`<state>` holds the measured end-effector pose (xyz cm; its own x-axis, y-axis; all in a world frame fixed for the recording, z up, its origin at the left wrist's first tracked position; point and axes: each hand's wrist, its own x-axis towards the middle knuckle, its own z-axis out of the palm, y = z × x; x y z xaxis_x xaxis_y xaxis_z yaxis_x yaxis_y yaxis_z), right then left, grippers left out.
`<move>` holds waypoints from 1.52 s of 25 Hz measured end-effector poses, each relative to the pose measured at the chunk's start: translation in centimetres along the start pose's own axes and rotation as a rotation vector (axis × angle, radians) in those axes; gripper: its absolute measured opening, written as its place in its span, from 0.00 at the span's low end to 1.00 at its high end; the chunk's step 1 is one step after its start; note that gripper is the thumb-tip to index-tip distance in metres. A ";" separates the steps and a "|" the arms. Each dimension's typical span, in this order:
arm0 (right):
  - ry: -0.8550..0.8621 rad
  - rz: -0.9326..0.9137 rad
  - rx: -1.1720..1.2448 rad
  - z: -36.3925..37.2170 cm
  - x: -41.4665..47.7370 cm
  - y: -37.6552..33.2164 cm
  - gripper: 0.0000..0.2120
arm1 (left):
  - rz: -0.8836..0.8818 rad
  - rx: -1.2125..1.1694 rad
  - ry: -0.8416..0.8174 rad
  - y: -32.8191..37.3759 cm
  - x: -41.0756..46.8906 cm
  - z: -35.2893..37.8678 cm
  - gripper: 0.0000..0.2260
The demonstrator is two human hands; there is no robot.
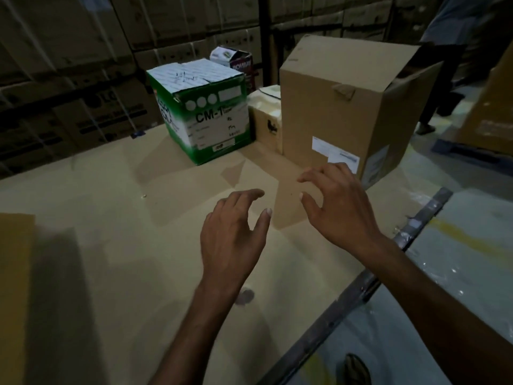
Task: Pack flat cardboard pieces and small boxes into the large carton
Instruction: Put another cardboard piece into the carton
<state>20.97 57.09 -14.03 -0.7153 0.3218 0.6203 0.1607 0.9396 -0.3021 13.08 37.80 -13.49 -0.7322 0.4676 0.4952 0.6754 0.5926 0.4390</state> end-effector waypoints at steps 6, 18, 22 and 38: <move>0.108 -0.136 -0.005 -1.1 9.9 13.6 0.16 | -0.148 -0.199 0.046 9.0 8.7 9.5 0.14; 0.363 0.001 0.071 -6.7 19.0 29.8 0.13 | -0.187 -0.473 0.067 23.2 24.4 19.9 0.21; 0.226 -0.009 0.043 -7.4 22.0 33.3 0.21 | -0.254 -0.430 0.135 25.3 26.5 22.5 0.18; -0.399 0.295 0.332 -8.7 29.6 43.3 0.38 | -0.807 -0.588 0.197 32.0 27.6 23.8 0.28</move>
<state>12.68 108.30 -2.45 -0.8834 0.4344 0.1756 0.2161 0.7102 -0.6700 12.38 85.27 -3.59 -0.9968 -0.0768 -0.0210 -0.0391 0.2424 0.9694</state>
